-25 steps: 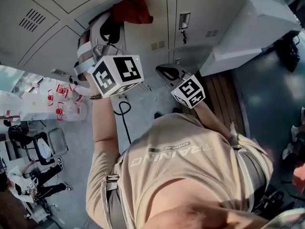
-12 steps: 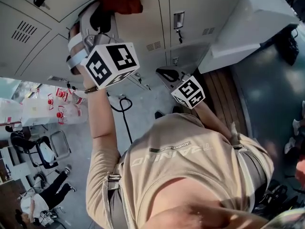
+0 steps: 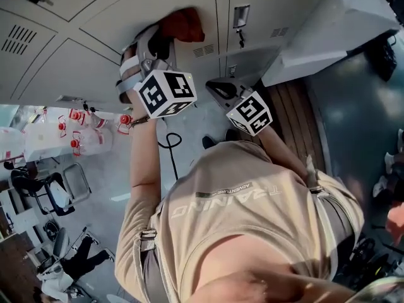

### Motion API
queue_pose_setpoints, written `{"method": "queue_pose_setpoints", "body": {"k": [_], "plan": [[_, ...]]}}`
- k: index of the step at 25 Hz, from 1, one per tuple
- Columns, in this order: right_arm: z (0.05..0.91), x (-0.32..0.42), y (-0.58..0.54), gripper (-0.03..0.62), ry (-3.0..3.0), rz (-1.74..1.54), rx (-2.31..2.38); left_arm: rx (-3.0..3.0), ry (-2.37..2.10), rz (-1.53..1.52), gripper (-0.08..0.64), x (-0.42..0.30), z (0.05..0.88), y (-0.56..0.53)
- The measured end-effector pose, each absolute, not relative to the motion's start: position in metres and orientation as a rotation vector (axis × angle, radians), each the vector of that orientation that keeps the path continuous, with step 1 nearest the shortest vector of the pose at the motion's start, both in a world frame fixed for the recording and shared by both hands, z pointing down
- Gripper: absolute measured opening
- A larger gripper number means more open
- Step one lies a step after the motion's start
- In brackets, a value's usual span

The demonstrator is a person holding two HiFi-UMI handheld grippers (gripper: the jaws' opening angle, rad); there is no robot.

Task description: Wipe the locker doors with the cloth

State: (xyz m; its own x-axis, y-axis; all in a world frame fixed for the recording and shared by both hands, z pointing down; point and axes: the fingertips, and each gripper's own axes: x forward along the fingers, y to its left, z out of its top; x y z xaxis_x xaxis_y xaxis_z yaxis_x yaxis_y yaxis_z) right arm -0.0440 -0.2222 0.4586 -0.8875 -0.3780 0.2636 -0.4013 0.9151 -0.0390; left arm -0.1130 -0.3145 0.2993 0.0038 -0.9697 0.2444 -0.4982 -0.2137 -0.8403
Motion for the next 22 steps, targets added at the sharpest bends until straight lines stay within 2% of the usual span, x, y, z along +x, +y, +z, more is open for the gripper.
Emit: {"method": "queue_pose_setpoints", "body": {"k": [11, 22], "plan": [[0.473, -0.038, -0.232, 0.015, -2.781, 0.175, 0.640, -2.066, 1.436, -1.358, 0.083, -0.112, 0.453, -0.316], [0.479, -0.019, -0.232, 0.015, -2.739, 0.200, 0.749, -2.174, 1.315, -1.591, 0.083, -0.115, 0.565, -0.315]]}}
